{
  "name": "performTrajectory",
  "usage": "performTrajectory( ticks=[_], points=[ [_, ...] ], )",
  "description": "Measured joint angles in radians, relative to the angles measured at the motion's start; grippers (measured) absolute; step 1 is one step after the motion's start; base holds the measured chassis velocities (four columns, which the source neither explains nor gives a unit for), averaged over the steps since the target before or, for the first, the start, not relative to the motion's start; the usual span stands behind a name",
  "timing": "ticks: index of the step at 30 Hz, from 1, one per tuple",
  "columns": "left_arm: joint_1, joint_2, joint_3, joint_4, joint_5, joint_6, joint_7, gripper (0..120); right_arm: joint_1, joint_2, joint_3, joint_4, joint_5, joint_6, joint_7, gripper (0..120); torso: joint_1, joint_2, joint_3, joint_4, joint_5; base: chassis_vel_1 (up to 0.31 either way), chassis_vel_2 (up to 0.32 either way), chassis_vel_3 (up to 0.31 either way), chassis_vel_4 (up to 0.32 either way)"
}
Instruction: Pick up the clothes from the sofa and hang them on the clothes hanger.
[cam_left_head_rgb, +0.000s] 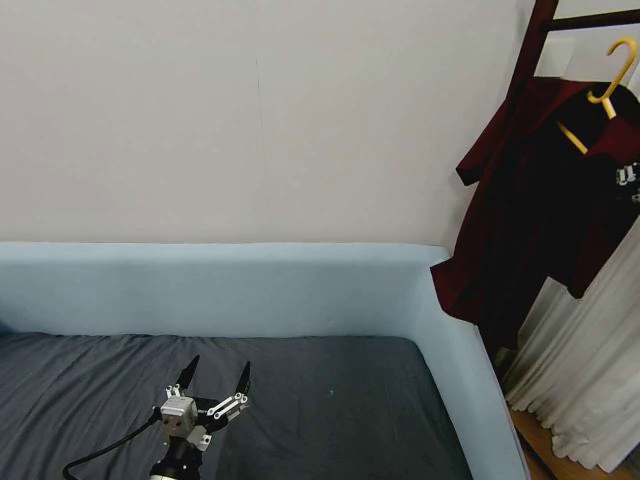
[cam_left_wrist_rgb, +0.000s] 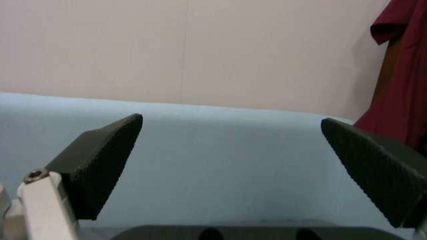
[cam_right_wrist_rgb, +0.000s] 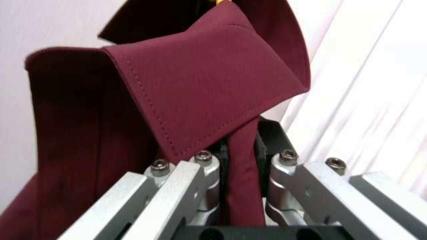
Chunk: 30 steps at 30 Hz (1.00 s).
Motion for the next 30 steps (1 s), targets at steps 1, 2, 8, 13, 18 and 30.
performTrajectory(
  ticks=[1,2,8,13,18,30],
  points=[
    [0.0,0.0,0.0,0.0,0.0,0.0,0.0,100,-0.013,-0.034,0.012,0.016,0.011,-0.005,-0.007,8,0.0,0.0,0.0,-0.0002,-0.0001,0.0,0.0,0.0,0.0],
    [0.0,0.0,0.0,0.0,0.0,0.0,0.0,100,-0.013,-0.034,0.012,0.016,0.011,-0.005,-0.007,8,0.0,0.0,0.0,-0.0002,-0.0001,0.0,0.0,0.0,0.0],
    [0.0,0.0,0.0,0.0,0.0,0.0,0.0,100,-0.062,-0.134,0.05,0.063,0.041,-0.041,-0.016,8,0.0,0.0,0.0,-0.0008,0.0004,0.0,0.0,0.0,0.0],
    [0.0,0.0,0.0,0.0,0.0,0.0,0.0,100,-0.056,-0.189,0.048,0.087,0.05,-0.115,-0.01,8,0.0,0.0,0.0,-0.0004,0.0009,0.0,0.0,0.0,0.0],
    [0.0,0.0,0.0,0.0,0.0,0.0,0.0,100,-0.025,-0.249,0.045,0.135,0.106,-0.226,0.015,8,0.0,0.0,0.0,-0.0006,0.0003,0.0,0.0,0.0,0.0],
    [0.0,0.0,0.0,0.0,0.0,0.0,0.0,100,0.019,-0.262,0.045,0.186,0.191,-0.36,0.129,8,0.0,0.0,0.0,-0.0006,0.0006,0.0,0.0,0.0,0.0]
  ],
)
